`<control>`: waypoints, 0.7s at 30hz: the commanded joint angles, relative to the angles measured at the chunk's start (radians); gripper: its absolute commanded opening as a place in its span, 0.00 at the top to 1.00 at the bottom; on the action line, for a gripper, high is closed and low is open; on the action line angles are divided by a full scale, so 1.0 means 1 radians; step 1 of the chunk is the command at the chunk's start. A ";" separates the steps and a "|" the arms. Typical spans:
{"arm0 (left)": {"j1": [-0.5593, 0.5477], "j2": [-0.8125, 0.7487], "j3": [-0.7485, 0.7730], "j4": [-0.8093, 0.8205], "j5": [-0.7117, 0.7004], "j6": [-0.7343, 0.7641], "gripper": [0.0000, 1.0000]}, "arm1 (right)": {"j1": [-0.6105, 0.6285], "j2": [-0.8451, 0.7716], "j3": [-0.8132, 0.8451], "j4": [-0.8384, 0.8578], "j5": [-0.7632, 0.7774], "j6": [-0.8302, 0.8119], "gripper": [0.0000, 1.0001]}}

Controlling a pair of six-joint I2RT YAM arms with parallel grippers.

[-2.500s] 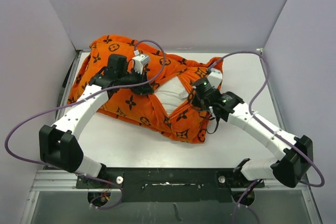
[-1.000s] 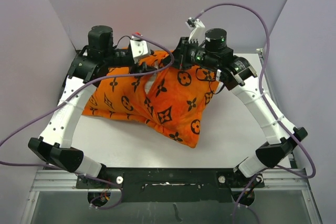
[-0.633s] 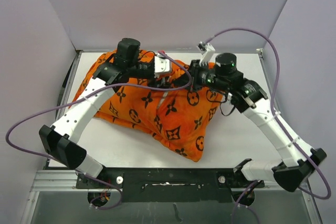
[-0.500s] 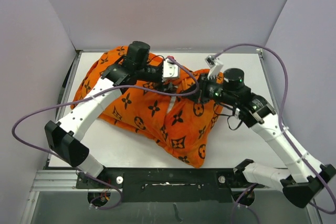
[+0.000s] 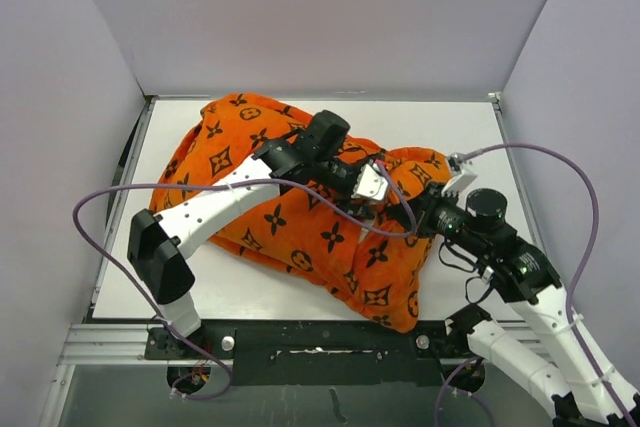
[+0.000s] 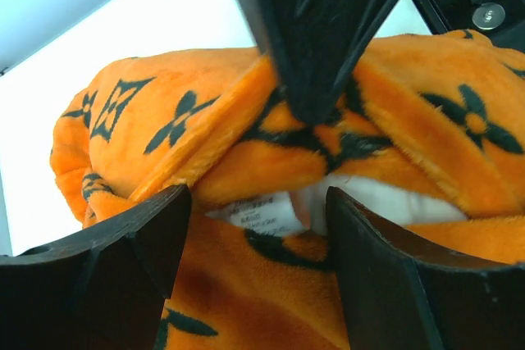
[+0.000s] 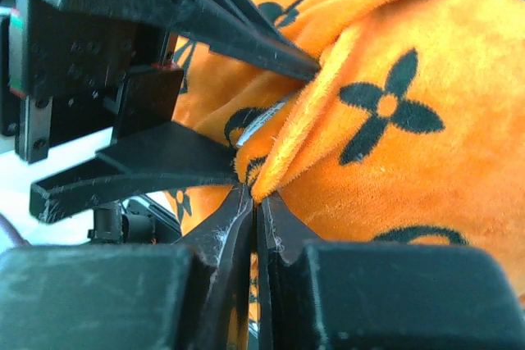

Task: Remove the pillowcase from the pillow
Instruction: Remove the pillow from the pillowcase.

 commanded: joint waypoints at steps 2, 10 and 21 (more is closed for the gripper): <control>0.000 0.083 0.064 0.111 -0.002 0.008 0.36 | -0.010 -0.154 -0.065 0.084 0.065 0.068 1.00; -0.066 0.155 0.122 0.175 0.033 0.006 0.34 | -0.012 -0.146 -0.125 0.131 0.034 0.079 1.00; -0.042 0.242 0.208 0.206 0.031 -0.079 0.68 | -0.015 -0.148 -0.121 0.208 -0.016 0.104 1.00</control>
